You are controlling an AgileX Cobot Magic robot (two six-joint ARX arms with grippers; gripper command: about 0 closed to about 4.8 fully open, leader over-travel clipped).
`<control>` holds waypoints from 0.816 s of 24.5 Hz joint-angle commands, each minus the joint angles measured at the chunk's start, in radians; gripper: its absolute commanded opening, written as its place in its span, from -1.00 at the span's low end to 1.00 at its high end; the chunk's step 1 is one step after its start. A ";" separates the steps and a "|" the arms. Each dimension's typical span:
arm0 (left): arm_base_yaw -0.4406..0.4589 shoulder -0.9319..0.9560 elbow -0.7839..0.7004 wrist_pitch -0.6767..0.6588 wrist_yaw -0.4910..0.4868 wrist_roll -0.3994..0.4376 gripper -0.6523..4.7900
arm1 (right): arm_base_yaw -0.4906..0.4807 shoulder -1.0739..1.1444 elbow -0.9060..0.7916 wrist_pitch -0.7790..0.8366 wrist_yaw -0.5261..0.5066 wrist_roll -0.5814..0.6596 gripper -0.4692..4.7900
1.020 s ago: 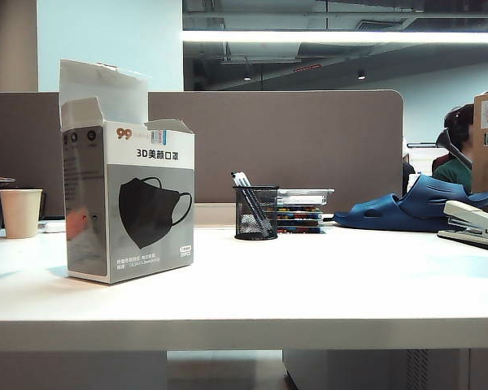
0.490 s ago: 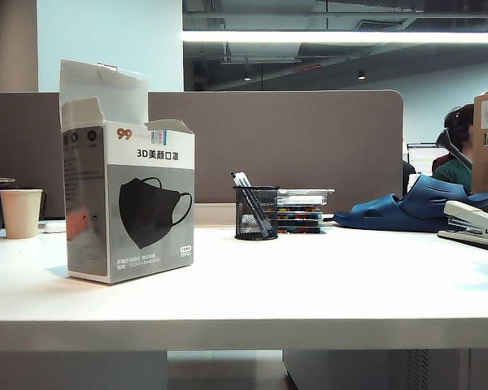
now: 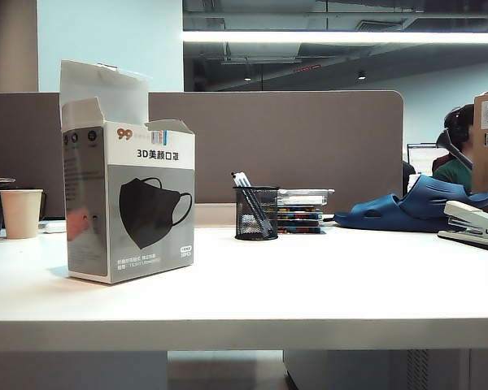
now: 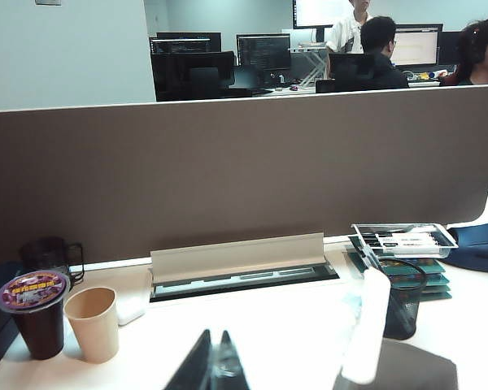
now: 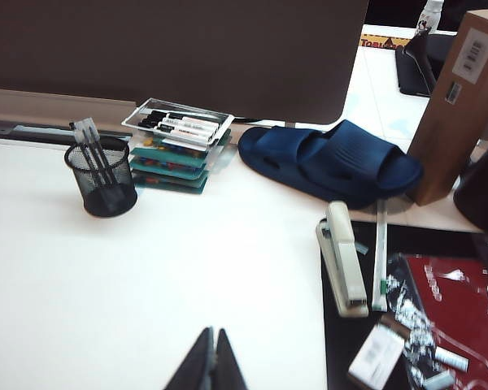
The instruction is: Put the mask into the mask box.
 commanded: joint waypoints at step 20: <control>0.001 -0.539 -0.233 -0.319 -0.029 -0.003 -0.78 | 0.001 -0.539 -0.451 0.014 -0.004 0.077 -0.86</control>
